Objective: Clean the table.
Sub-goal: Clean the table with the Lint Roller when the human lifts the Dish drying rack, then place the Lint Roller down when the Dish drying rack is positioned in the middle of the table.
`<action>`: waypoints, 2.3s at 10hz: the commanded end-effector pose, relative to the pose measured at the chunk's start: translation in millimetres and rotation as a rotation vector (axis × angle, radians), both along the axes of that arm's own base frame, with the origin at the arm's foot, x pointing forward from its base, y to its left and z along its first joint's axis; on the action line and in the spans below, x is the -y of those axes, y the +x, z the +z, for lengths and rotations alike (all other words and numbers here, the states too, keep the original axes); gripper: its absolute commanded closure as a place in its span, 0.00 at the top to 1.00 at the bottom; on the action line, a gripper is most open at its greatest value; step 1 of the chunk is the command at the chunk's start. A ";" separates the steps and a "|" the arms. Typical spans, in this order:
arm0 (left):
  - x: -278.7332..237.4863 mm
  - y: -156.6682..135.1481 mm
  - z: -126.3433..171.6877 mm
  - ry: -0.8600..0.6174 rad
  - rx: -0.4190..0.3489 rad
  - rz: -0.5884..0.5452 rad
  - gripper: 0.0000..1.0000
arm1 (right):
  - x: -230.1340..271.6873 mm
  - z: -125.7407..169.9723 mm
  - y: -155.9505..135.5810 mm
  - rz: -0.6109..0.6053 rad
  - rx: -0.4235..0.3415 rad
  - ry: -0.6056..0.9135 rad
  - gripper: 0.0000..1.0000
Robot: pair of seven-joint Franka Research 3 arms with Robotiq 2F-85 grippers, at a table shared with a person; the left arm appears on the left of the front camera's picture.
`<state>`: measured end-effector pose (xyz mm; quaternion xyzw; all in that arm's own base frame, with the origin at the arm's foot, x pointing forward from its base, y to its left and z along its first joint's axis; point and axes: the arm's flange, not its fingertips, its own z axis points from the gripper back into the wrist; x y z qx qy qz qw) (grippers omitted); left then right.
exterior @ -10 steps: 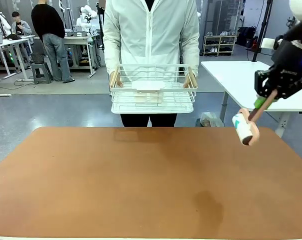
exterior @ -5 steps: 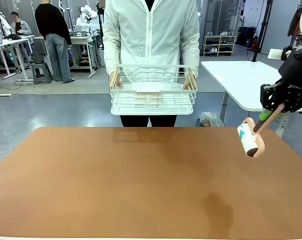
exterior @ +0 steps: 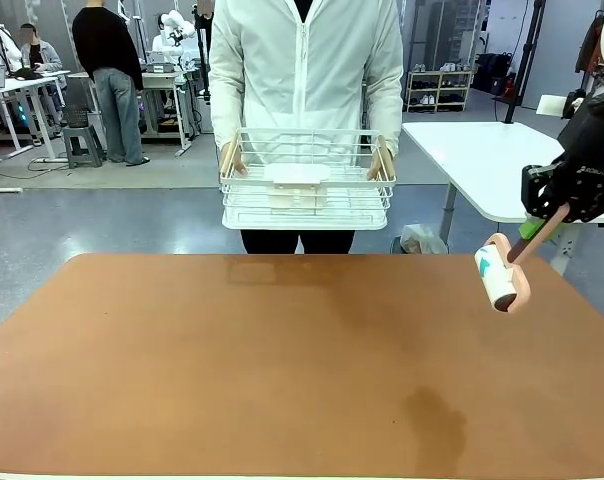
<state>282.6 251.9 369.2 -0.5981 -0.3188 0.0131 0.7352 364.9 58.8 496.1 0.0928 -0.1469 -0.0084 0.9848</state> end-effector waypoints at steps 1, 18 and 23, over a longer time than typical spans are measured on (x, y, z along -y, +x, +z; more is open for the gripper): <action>-1.7 -1.8 0.1 -0.011 0.022 -0.001 1.00 | -1.7 3.7 1.5 0.003 -0.006 -0.003 0.21; -1.7 -1.8 0.1 -0.011 0.022 -0.001 1.00 | -1.7 3.7 1.5 0.003 -0.006 -0.003 0.21; -1.7 -1.8 0.1 -0.011 0.022 -0.001 1.00 | -1.7 3.7 1.5 0.003 -0.006 -0.003 0.21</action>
